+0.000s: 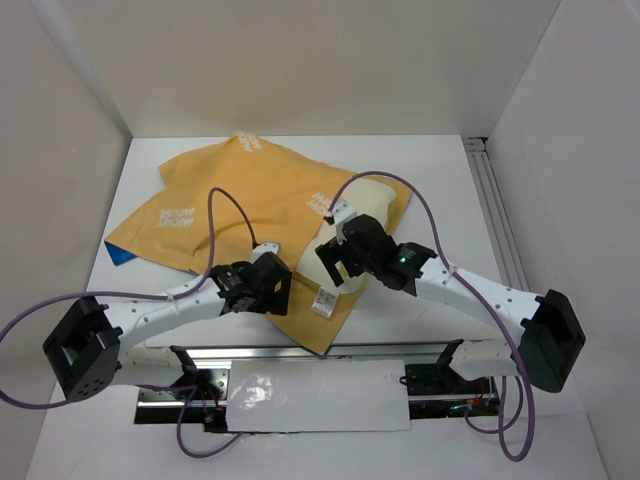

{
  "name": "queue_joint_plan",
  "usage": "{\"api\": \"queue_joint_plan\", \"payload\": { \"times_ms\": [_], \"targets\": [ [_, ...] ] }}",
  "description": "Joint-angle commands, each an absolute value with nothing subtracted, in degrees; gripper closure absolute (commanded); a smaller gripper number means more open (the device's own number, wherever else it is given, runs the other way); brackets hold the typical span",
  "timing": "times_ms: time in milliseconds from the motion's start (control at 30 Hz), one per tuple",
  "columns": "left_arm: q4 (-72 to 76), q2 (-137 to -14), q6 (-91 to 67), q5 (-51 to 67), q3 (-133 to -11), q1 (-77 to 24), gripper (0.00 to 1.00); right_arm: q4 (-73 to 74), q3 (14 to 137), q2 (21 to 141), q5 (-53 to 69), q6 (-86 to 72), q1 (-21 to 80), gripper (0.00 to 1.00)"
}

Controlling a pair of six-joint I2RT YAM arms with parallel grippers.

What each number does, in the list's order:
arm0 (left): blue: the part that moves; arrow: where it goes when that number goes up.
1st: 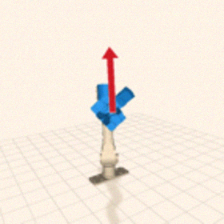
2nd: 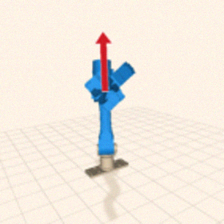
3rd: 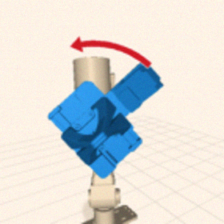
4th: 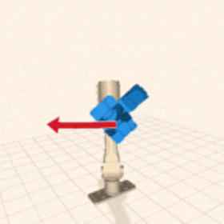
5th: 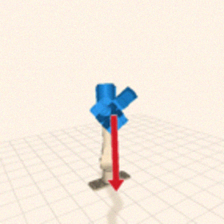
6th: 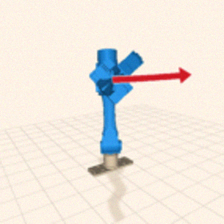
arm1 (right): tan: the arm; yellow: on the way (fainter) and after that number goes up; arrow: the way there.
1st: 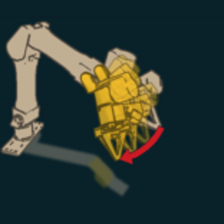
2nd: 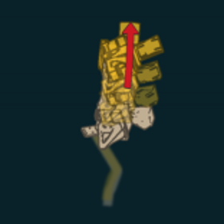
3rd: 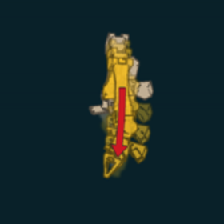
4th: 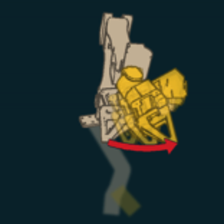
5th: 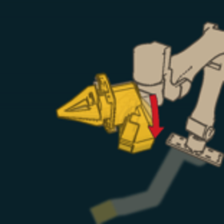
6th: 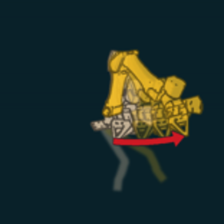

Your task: Put the pillow into the pillowcase

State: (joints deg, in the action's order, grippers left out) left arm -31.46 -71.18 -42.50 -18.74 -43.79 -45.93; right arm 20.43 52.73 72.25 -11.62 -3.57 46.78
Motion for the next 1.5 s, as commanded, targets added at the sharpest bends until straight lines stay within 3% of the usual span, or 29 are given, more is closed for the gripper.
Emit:
{"api": "queue_joint_plan", "payload": {
  "times_ms": [0,467,700,767,833,867,900,967,1100,1167,1233,1267,1367,1467],
  "targets": [
    [-28.0,-72.1,-46.6,-25.7,-43.2,-50.3,0.0,22.3,54.5,72.8,-10.1,1.1,49.8,0.0],
    [-14.2,-76.2,-44.0,-26.8,-39.9,-47.3,0.0,17.1,52.4,77.9,-11.9,3.2,51.7,0.0],
    [-14.5,-78.3,-46.0,-28.3,-39.4,-46.1,0.48,12.7,49.4,80.2,-10.5,3.2,51.7,0.0],
    [-13.2,-78.3,-46.0,-28.3,-38.9,-46.1,0.68,12.1,48.9,81.6,-11.2,3.2,51.7,0.0],
    [-12.0,-78.3,-45.4,-27.7,-38.8,-46.1,0.81,11.6,48.9,82.1,-11.2,3.2,51.2,0.0],
    [-12.0,-78.3,-45.4,-27.7,-38.8,-46.1,0.94,11.1,48.9,82.1,-10.0,3.2,51.2,0.0],
    [-12.0,-78.3,-45.4,-27.7,-38.8,-46.1,1.0,11.1,48.9,82.1,-9.4,3.2,51.2,0.0],
    [-12.0,-78.3,-45.4,-28.4,-38.8,-46.1,1.0,10.2,48.2,82.1,-8.1,3.2,50.5,0.02],
    [-14.8,-75.7,-45.4,-30.7,-39.4,-46.8,1.0,7.9,47.6,82.7,-5.2,1.7,50.5,0.21],
    [-15.4,-72.8,-45.4,-33.1,-39.9,-48.6,1.0,6.4,47.0,82.7,-4.7,1.1,50.5,0.46],
    [-15.9,-69.9,-44.7,-33.1,-39.9,-49.8,1.0,5.8,47.0,82.7,-5.4,1.1,50.0,0.54],
    [-15.9,-69.0,-44.6,-33.1,-40.4,-49.8,1.0,5.8,47.5,82.7,-5.4,1.1,49.5,0.69],
    [-15.4,-66.1,-43.1,-32.6,-40.4,-51.0,1.0,4.9,48.1,82.7,-6.2,1.1,49.0,1.0],
    [-15.4,-65.3,-41.6,-32.6,-41.0,-51.0,1.0,2.7,48.1,82.7,-2.9,1.1,49.0,1.0]
  ]
}}
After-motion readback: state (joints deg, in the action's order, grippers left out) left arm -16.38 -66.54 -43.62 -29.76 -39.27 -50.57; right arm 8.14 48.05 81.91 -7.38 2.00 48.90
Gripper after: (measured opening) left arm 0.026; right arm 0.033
